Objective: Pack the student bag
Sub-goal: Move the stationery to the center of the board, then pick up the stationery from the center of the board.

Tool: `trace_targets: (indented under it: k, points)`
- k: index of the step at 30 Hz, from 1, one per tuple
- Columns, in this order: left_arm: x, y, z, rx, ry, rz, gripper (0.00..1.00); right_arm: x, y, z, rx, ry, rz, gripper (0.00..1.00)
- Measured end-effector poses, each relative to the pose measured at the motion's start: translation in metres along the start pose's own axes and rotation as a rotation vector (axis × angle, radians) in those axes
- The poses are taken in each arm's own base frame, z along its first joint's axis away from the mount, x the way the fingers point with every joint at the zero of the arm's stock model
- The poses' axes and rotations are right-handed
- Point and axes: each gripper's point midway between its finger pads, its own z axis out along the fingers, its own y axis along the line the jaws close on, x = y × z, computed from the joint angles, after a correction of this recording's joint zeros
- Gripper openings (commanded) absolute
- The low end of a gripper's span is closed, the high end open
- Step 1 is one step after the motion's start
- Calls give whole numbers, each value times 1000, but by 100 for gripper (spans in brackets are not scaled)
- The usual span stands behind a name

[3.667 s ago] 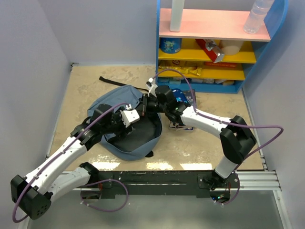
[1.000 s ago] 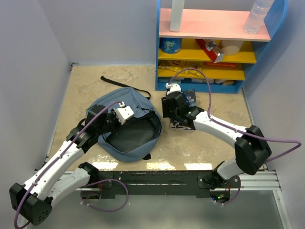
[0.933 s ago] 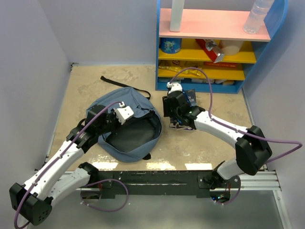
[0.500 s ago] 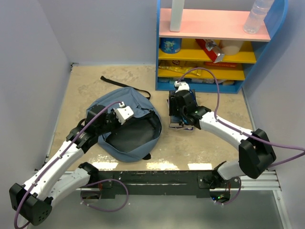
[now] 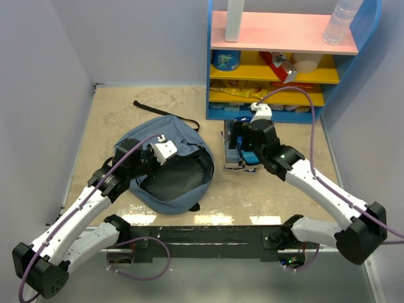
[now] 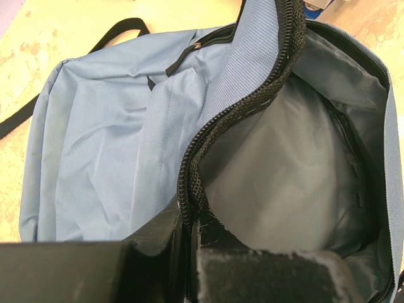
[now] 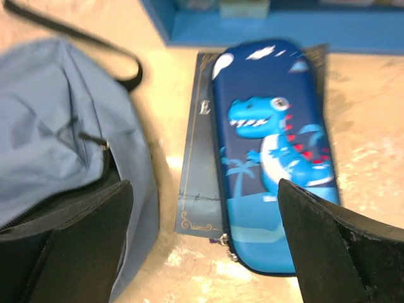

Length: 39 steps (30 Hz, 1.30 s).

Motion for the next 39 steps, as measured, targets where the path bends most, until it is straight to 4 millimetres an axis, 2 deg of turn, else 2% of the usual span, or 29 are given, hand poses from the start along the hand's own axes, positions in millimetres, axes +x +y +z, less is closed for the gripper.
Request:
trace_targets:
  k: [3,5,8,12,14,21,26,27,30,31,33,34,36,39]
  points:
    - [0,0,0,2,1,0,0,-19,-15,-12,31,-61,61,99]
    - [0,-1,1,6,1,-1,0,-24,-30,-10,74,-75,103,99]
    - [0,-2,1,12,2,-1,0,-7,-55,2,169,-39,147,99]
    - [2,-5,2,29,7,-4,0,38,-76,9,246,45,164,99]
    - [2,-7,2,40,10,-5,0,53,-84,10,270,78,175,99]
    - [-1,-8,1,56,8,-7,0,61,-93,14,260,62,320,99]
    - [-1,-9,1,62,8,-7,0,65,-89,22,206,59,413,96]
    - [-1,-10,1,63,9,-7,0,67,-87,23,190,55,437,94]
    - [-1,-11,1,68,8,-8,0,73,-82,25,140,31,521,78]
    - [-1,-11,1,70,8,-8,0,73,-81,25,128,21,540,62]
    - [-1,-11,1,72,8,-8,0,74,-81,20,114,-2,565,45]
    - [-2,-12,1,73,7,-8,0,74,-81,17,107,-10,577,27]
    - [-2,-12,1,76,6,-9,0,68,-78,9,85,-38,597,21]
    - [-2,-12,1,78,5,-9,0,62,-81,-1,95,-66,607,22]
